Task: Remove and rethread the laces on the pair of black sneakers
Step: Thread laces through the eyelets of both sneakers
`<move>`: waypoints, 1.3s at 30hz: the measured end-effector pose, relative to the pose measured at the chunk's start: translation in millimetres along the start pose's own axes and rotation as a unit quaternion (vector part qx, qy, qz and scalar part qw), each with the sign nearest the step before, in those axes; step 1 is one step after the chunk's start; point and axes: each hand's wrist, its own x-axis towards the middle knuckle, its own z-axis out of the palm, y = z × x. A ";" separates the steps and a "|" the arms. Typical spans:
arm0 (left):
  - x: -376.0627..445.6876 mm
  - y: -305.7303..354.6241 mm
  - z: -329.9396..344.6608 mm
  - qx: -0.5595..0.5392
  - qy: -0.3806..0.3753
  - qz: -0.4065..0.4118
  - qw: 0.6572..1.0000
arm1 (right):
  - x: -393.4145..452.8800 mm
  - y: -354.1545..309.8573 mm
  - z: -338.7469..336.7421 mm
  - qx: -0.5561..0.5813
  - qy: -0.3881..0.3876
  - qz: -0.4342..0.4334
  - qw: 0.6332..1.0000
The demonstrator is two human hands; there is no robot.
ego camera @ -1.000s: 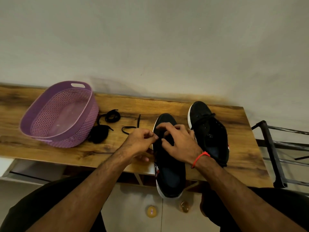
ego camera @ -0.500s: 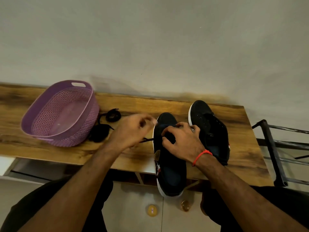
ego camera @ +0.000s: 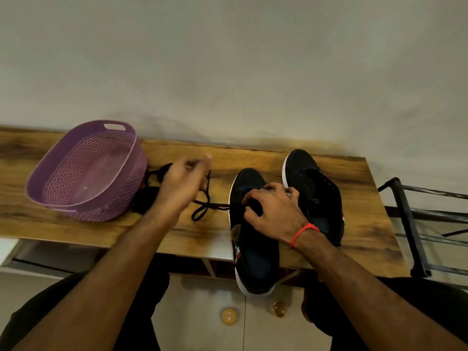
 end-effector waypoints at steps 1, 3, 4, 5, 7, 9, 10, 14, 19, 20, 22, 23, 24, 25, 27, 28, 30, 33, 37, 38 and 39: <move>-3.0 -7.1 10.2 0.189 -0.023 0.073 0.979 | 0.0 -0.3 -0.1 -0.003 0.001 0.000 1.000; -7.1 -17.7 28.2 0.410 -0.085 0.142 0.897 | 0.0 -0.1 0.2 -0.007 0.003 -0.001 1.000; -7.1 -23.9 34.0 0.429 -0.123 0.131 0.885 | -0.3 0.5 0.2 -0.008 0.003 -0.002 1.000; -5.3 -30.9 37.4 0.430 -0.151 0.111 0.883 | -0.6 1.0 0.3 -0.009 0.003 -0.004 1.000; -2.1 -34.0 37.1 0.427 -0.157 0.099 0.885 | -1.2 1.6 -0.1 -0.010 0.002 -0.003 1.000; 1.7 -22.5 24.0 0.403 -0.096 0.093 0.906 | -1.5 1.7 -0.6 -0.012 0.004 -0.003 1.000; 3.9 -15.5 13.3 0.389 -0.051 0.085 0.916 | -1.8 1.8 -1.0 -0.015 0.004 -0.003 1.000; 19.0 -15.1 -27.0 0.406 0.018 0.013 0.914 | -1.4 1.6 -0.4 -0.012 0.002 0.000 1.000; 20.7 -24.3 -29.6 0.455 -0.048 -0.062 0.887 | -1.0 -0.4 -1.2 -0.005 -0.002 -0.001 1.000; 21.3 -24.2 -28.2 0.465 -0.065 -0.054 0.881 | -1.3 -0.2 -1.4 -0.005 0.000 -0.001 1.000; 19.6 -23.7 -22.0 0.477 -0.115 -0.051 0.870 | -2.0 0.5 -1.5 -0.001 -0.001 0.000 1.000; 17.4 -23.7 -18.1 0.457 -0.140 -0.056 0.876 | -2.1 1.0 -1.2 0.003 -0.002 -0.002 1.000; 15.4 -23.8 -13.8 0.432 -0.155 -0.064 0.886 | -2.1 1.2 -1.3 0.006 -0.003 -0.004 1.000; 13.3 -23.6 -8.9 0.419 -0.152 -0.064 0.893 | -1.8 1.1 -1.1 0.009 -0.004 -0.006 1.000; 11.0 -24.1 0.9 0.466 -0.102 -0.028 0.878 | -1.4 0.6 -1.0 0.011 -0.005 -0.010 1.000; 10.3 -23.8 6.6 0.500 -0.068 -0.001 0.863 | -1.4 1.0 -1.1 0.011 -0.002 -0.012 1.000; 9.6 -26.1 16.9 0.513 -0.015 0.035 0.857 | -1.2 1.9 -1.2 0.012 0.004 -0.017 1.000; 13.1 -38.1 30.2 0.482 0.014 0.032 0.876 | -1.2 2.0 -0.8 0.012 -0.003 -0.018 1.000; 25.6 -61.7 39.7 0.478 0.002 -0.018 0.878 | -3.2 -0.6 -2.1 0.017 -0.007 -0.021 1.000; 28.6 -64.3 40.1 0.475 -0.001 -0.017 0.880 | -2.9 -0.4 -2.2 0.018 -0.009 -0.022 1.000; 30.9 -65.0 38.8 0.469 0.003 -0.009 0.883 | -2.4 -0.2 -1.6 0.020 -0.010 -0.022 1.000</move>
